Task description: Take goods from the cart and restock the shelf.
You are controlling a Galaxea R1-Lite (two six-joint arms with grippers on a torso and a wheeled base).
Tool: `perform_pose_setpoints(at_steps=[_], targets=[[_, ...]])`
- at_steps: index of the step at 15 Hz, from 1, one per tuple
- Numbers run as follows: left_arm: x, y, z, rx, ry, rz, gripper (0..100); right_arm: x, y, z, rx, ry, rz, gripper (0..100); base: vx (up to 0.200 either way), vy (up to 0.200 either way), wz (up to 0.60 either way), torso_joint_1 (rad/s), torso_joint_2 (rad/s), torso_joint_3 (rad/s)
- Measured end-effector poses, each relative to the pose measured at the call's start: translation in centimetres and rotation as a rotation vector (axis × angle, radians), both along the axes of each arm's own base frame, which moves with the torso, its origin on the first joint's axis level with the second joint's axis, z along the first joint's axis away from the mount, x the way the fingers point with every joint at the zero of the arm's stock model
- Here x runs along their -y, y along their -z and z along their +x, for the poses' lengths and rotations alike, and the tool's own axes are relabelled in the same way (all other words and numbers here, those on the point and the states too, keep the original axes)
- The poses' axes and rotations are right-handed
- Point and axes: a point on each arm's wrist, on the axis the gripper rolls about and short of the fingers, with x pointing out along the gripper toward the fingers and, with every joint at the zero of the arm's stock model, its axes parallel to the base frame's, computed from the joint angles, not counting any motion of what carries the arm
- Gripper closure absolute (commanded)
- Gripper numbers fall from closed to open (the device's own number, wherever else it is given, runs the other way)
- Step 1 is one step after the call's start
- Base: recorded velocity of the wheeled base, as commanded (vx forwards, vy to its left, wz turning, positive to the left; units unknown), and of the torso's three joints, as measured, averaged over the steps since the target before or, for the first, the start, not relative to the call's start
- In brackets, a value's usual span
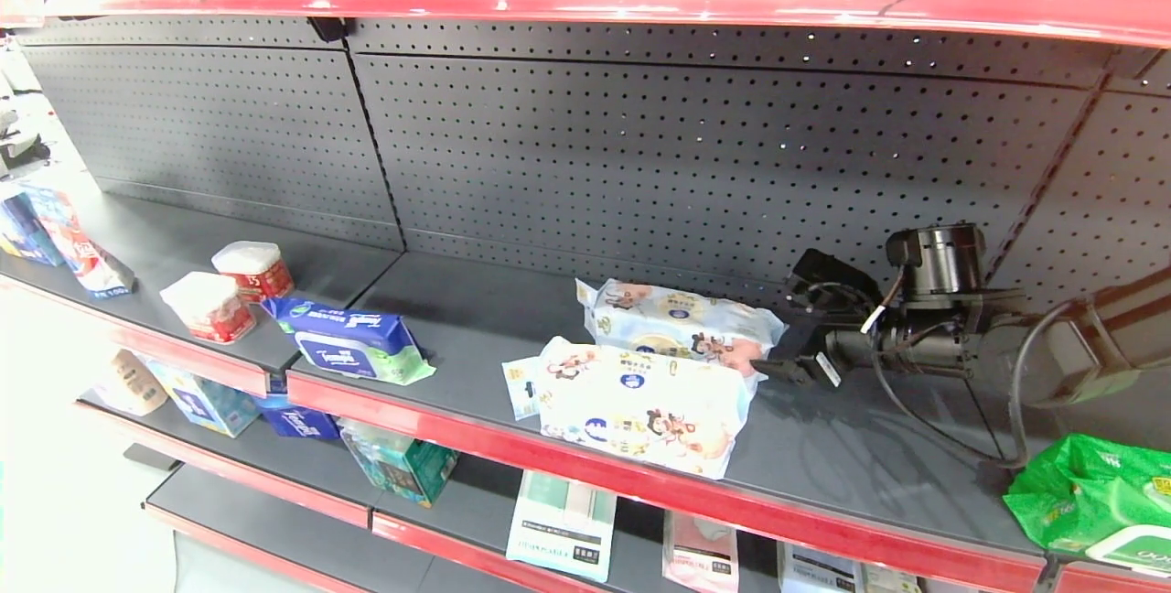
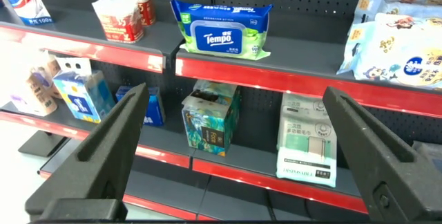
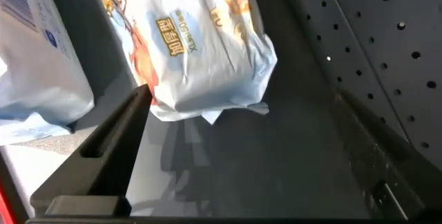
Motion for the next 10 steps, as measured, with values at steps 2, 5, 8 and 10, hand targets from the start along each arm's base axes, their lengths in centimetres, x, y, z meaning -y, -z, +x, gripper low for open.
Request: perform_pose_setpoints(at_steps=[2, 5, 8, 10], targets=[[0.0, 0.0, 0.0, 0.0, 0.0, 0.0, 0, 0.2, 0.0, 0.1, 0.001, 0.009, -0.002, 0, 0.0, 0.0, 0.0, 0.0, 0.0, 0.0], [0.0, 0.0, 0.0, 0.0, 0.0, 0.0, 0, 0.6, 0.0, 0.1, 0.0, 0.029, -0.007, 0, 0.0, 0.0, 0.0, 0.0, 0.0, 0.0], [0.0, 0.0, 0.0, 0.0, 0.0, 0.0, 0, 0.8, 0.2, -0.5, -0.015, 0.034, -0.007, 0, 0.0, 0.0, 0.0, 0.0, 0.0, 0.0], [0.0, 0.0, 0.0, 0.0, 0.0, 0.0, 0, 1.0, 0.2, -1.4, -0.034, 0.042, -0.001, 0, 0.0, 0.0, 0.0, 0.0, 0.0, 0.0]])
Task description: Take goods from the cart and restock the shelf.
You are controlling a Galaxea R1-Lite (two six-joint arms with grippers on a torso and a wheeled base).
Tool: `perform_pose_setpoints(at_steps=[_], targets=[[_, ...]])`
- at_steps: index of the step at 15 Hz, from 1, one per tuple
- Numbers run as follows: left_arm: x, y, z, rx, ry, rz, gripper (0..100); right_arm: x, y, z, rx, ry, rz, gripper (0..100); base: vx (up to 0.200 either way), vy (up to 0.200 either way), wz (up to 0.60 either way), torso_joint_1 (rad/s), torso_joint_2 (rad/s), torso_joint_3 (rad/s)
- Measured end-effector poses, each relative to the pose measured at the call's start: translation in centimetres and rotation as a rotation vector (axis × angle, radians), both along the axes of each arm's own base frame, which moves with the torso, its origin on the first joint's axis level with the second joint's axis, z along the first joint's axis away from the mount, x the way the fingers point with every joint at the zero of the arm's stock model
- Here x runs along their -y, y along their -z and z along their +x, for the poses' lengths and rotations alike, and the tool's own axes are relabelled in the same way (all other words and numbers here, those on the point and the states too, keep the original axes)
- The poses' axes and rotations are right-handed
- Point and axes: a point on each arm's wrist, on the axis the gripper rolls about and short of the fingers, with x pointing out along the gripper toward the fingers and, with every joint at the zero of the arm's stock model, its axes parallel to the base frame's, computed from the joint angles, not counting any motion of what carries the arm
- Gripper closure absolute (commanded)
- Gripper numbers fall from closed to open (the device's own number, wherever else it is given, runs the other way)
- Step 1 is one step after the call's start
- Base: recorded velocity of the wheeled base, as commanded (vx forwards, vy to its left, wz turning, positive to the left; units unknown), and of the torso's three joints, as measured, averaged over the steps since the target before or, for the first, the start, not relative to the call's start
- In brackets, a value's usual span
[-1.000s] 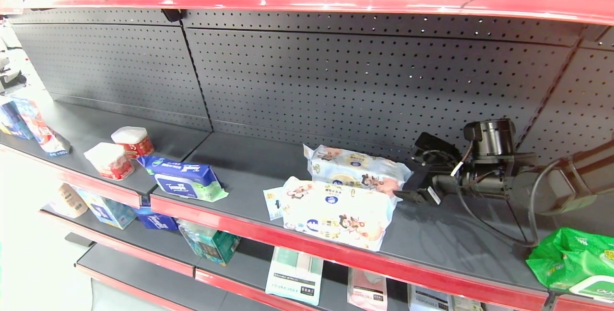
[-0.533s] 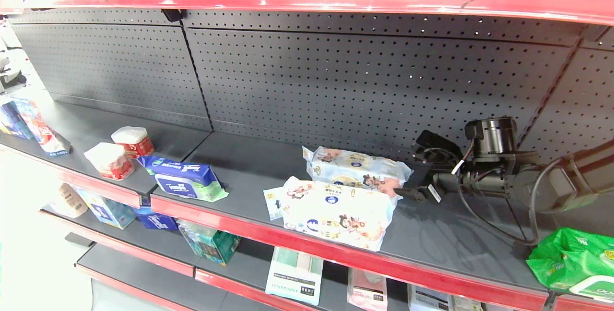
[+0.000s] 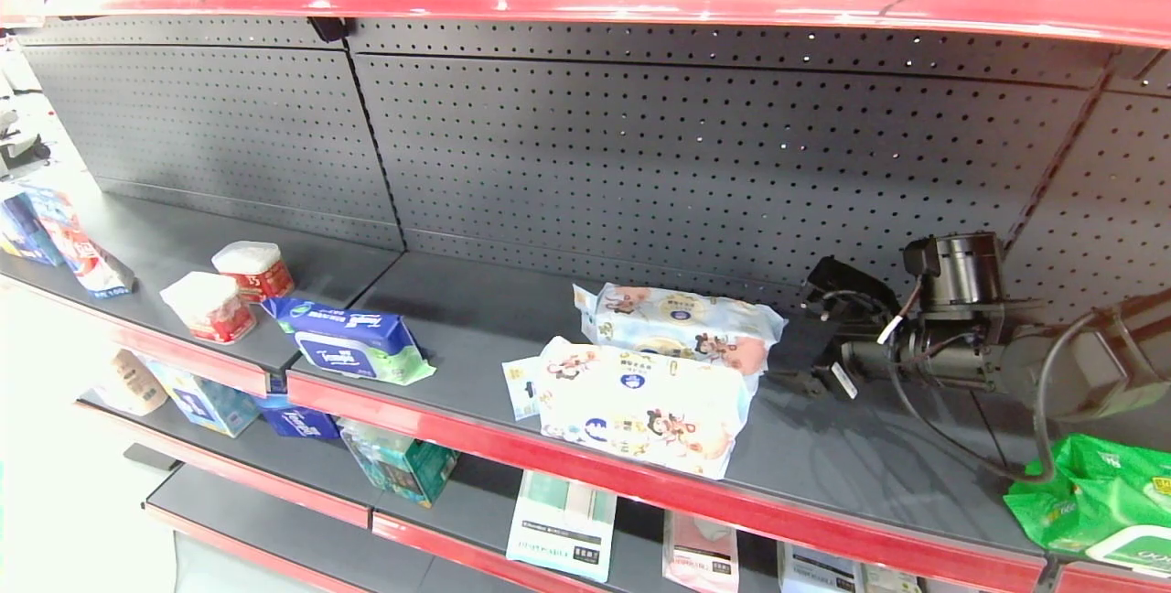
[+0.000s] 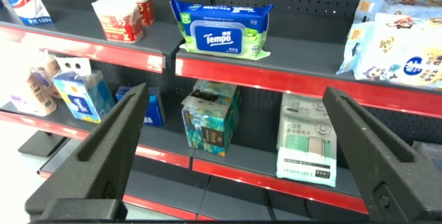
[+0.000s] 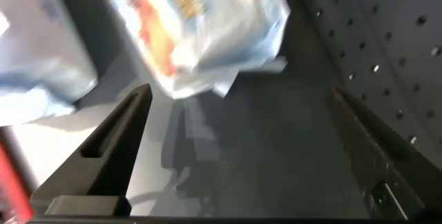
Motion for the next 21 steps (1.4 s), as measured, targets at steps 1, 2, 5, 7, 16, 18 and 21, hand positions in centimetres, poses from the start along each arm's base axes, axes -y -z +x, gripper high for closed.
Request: perform_pose_setpoints(at_steps=[1, 2, 5, 7, 16, 18, 21], targets=[[0.0, 0.0, 0.0, 0.0, 0.0, 0.0, 0, 0.1, 0.0, -0.4, -0.006, 0.005, 0.005, 0, 0.0, 0.0, 0.0, 0.0, 0.0, 0.0], [0.0, 0.0, 0.0, 0.0, 0.0, 0.0, 0, 0.2, -0.1, -0.7, -0.011, 0.013, 0.011, 0, 0.0, 0.0, 0.0, 0.0, 0.0, 0.0], [0.0, 0.0, 0.0, 0.0, 0.0, 0.0, 0, 0.9, -0.7, -1.0, 0.0, 0.089, 0.005, 0, 0.0, 0.0, 0.0, 0.0, 0.0, 0.0], [0.0, 0.0, 0.0, 0.0, 0.0, 0.0, 0, 1.6, -1.0, -1.2, -0.007, 0.187, 0.025, 0, 0.0, 0.0, 0.0, 0.0, 0.0, 0.0], [0.0, 0.0, 0.0, 0.0, 0.001, 0.0, 0, 3.1, -2.9, -11.3, -0.053, 0.507, 0.246, 0, 0.0, 0.0, 0.0, 0.0, 0.0, 0.0], [0.0, 0.0, 0.0, 0.0, 0.001, 0.0, 0, 3.5, -3.5, -15.0, -0.012, 0.519, 0.308, 0, 0.0, 0.0, 0.0, 0.0, 0.0, 0.0], [0.0, 0.0, 0.0, 0.0, 0.001, 0.0, 0, 4.2, -4.2, -21.2, 0.112, 0.499, 0.414, 0, 0.0, 0.0, 0.0, 0.0, 0.0, 0.0]])
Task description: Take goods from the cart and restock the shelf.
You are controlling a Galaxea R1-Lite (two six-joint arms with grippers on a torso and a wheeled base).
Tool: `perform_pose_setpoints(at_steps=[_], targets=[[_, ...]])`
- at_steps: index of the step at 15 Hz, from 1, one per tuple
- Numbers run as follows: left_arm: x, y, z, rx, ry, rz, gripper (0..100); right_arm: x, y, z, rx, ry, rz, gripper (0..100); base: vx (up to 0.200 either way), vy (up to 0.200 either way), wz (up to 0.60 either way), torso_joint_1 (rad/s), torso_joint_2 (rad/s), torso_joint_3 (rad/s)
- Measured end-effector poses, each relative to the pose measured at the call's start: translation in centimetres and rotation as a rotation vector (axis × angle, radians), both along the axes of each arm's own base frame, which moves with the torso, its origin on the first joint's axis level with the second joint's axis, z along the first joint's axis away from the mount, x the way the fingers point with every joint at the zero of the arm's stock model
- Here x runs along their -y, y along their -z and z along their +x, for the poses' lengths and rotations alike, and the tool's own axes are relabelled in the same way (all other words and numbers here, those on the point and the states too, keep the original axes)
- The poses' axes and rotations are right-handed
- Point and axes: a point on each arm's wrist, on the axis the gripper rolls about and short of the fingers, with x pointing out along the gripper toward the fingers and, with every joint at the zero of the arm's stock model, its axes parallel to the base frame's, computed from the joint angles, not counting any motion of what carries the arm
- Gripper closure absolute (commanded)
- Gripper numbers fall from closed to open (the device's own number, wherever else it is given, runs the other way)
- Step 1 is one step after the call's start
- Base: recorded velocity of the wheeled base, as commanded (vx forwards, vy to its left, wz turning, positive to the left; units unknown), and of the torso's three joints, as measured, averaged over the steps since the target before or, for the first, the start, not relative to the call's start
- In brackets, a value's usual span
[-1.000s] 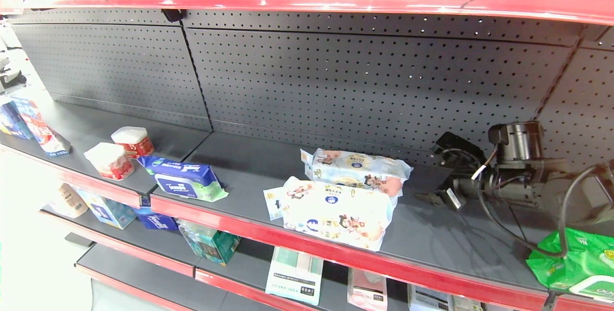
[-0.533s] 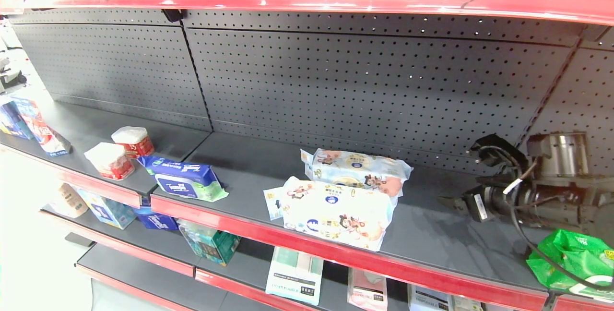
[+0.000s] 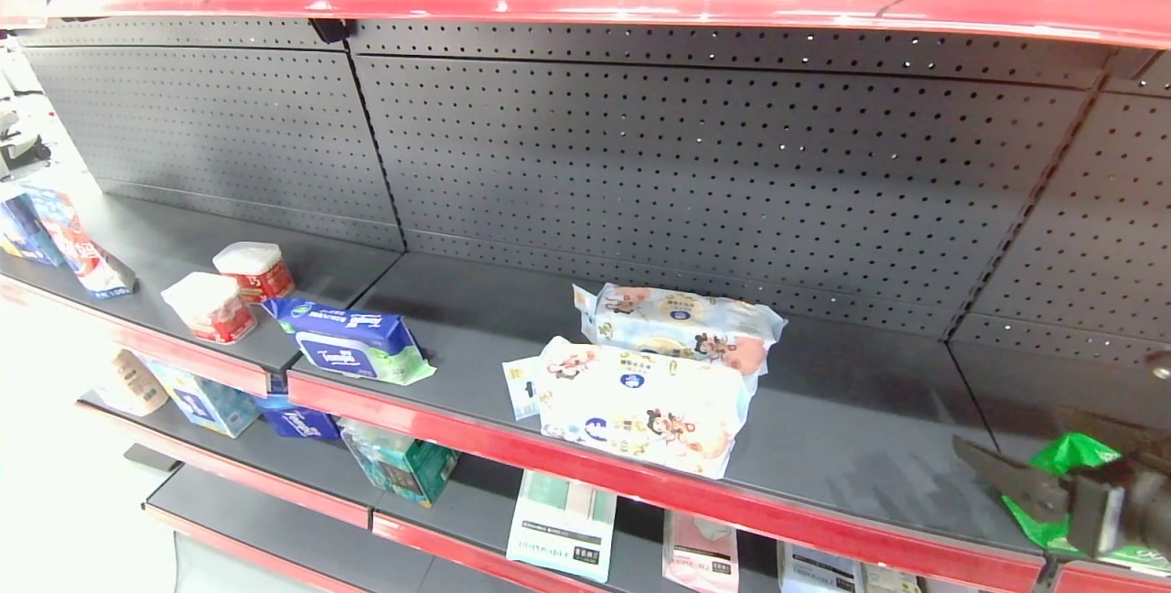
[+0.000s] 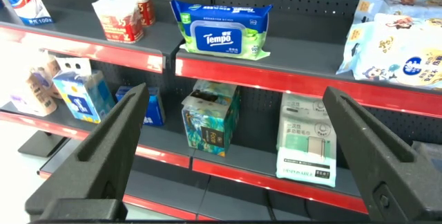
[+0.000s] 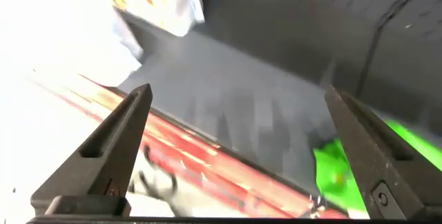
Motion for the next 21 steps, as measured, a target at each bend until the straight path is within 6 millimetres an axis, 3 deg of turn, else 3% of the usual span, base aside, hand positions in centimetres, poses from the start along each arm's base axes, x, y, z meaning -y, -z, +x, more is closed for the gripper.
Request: perform_pose_setpoints(at_steps=[5, 8, 12, 21], targets=[[0.0, 0.0, 0.0, 0.0, 0.0, 0.0, 0, 1.1, 2.5, -8.8, 0.221, -0.004, 0.007, 0, 0.0, 0.0, 0.0, 0.0, 0.0, 0.0], [0.0, 0.0, 0.0, 0.0, 0.0, 0.0, 0, 1.5, 4.9, -11.8, 0.276, 0.007, -0.002, 0, 0.0, 0.0, 0.0, 0.0, 0.0, 0.0], [0.0, 0.0, 0.0, 0.0, 0.0, 0.0, 0, 1.8, 6.7, -12.8, 0.233, 0.124, 0.11, 0, 0.0, 0.0, 0.0, 0.0, 0.0, 0.0], [0.0, 0.0, 0.0, 0.0, 0.0, 0.0, 0, 1.8, 6.8, -13.0, 0.257, 0.127, 0.104, 0, 0.0, 0.0, 0.0, 0.0, 0.0, 0.0]])
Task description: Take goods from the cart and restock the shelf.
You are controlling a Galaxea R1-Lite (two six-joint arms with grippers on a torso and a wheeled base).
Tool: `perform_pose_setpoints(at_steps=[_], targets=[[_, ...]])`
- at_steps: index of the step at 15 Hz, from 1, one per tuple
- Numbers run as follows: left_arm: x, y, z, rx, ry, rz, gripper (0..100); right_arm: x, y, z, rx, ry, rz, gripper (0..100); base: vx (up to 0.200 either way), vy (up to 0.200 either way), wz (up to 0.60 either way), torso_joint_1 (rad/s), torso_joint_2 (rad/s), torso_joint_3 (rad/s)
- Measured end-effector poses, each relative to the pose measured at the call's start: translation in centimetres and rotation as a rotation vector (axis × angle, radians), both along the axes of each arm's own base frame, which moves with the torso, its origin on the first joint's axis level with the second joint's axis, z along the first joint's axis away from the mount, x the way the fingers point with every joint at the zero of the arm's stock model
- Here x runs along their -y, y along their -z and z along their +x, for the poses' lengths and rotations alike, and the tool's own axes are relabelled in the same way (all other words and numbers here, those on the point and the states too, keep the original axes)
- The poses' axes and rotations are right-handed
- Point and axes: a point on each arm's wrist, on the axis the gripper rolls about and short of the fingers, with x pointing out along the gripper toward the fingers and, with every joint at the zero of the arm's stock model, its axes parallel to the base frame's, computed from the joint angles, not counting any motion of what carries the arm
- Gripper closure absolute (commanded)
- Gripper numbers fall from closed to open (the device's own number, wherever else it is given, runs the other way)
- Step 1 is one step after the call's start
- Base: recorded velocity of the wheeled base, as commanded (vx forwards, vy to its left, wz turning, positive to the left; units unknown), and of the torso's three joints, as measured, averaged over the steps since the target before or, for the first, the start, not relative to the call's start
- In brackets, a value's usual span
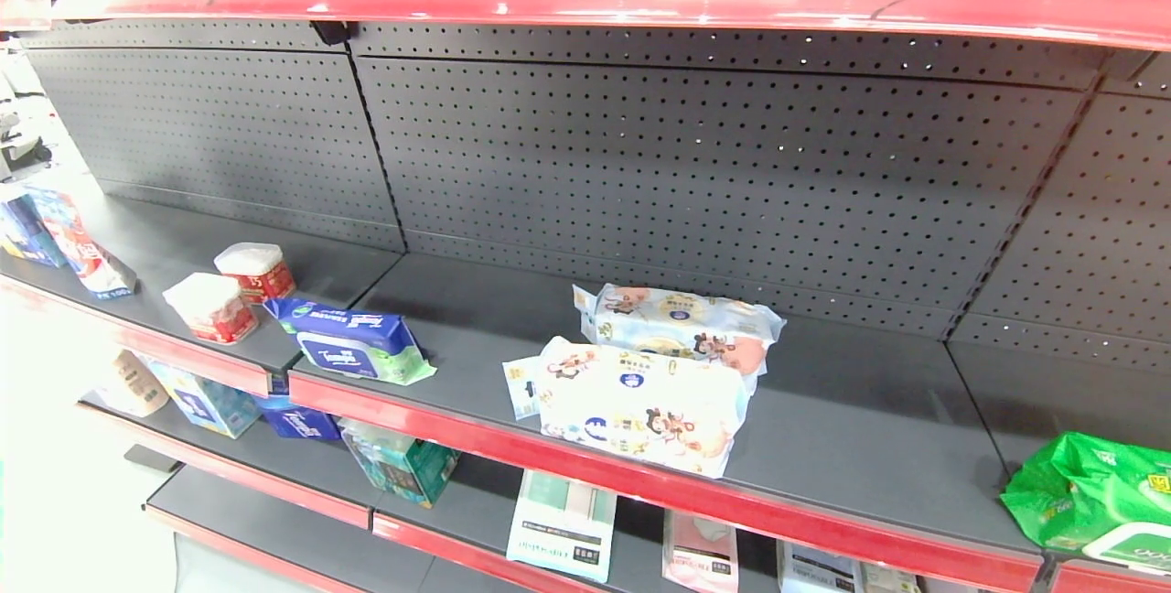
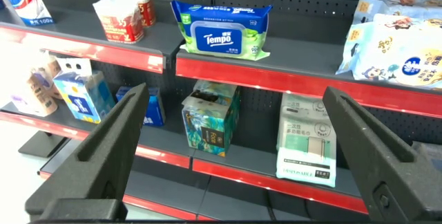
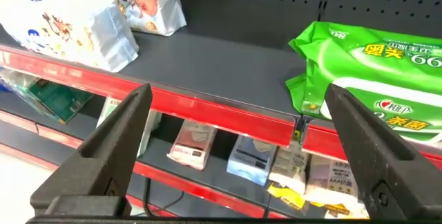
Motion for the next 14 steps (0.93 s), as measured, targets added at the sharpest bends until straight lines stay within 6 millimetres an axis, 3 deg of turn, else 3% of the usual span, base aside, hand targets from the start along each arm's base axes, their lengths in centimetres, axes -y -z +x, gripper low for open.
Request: perform_pose_setpoints(at_steps=[14], targets=[[0.02, 0.0, 0.0, 0.0, 0.011, 0.003, 0, -0.12, 0.03, 0.07, -0.009, -0.014, -0.036, 0, 0.0, 0.0, 0.0, 0.0, 0.0, 0.0]])
